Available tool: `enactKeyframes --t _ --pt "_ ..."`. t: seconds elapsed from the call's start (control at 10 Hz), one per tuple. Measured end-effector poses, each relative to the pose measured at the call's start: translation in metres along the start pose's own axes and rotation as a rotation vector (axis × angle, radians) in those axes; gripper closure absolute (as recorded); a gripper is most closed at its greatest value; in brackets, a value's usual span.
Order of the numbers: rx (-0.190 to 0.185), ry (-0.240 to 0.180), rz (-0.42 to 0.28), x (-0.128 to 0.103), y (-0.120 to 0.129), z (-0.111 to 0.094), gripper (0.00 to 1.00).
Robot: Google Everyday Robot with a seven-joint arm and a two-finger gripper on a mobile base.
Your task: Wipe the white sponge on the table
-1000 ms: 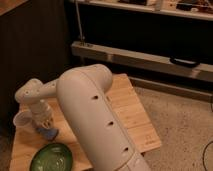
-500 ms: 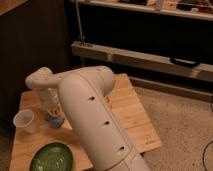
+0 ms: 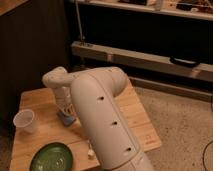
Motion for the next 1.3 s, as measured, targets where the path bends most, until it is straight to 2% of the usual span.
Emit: enactKeyframes --t 0.2,0.3,0.7,0.8,0.9,1.0,1.3 --pt "0.019 -0.014 0.016 0.024 -0.016 -0.007 0.86" --pt "0.024 -0.022 0.007 0.038 -0.013 -0.013 0.86" --pt "0.026 -0.043 -0.094 0.081 0.037 -0.013 0.86" --pt "0.026 -0.045 -0.119 0.087 0.049 -0.01 0.86" --pt "0.009 -0.058 -0.156 0.094 0.068 -0.007 0.86" --pt "0.003 -0.067 -0.175 0.095 0.076 -0.007 0.86" --pt "-0.015 -0.109 -0.217 0.083 0.095 -0.019 0.86"
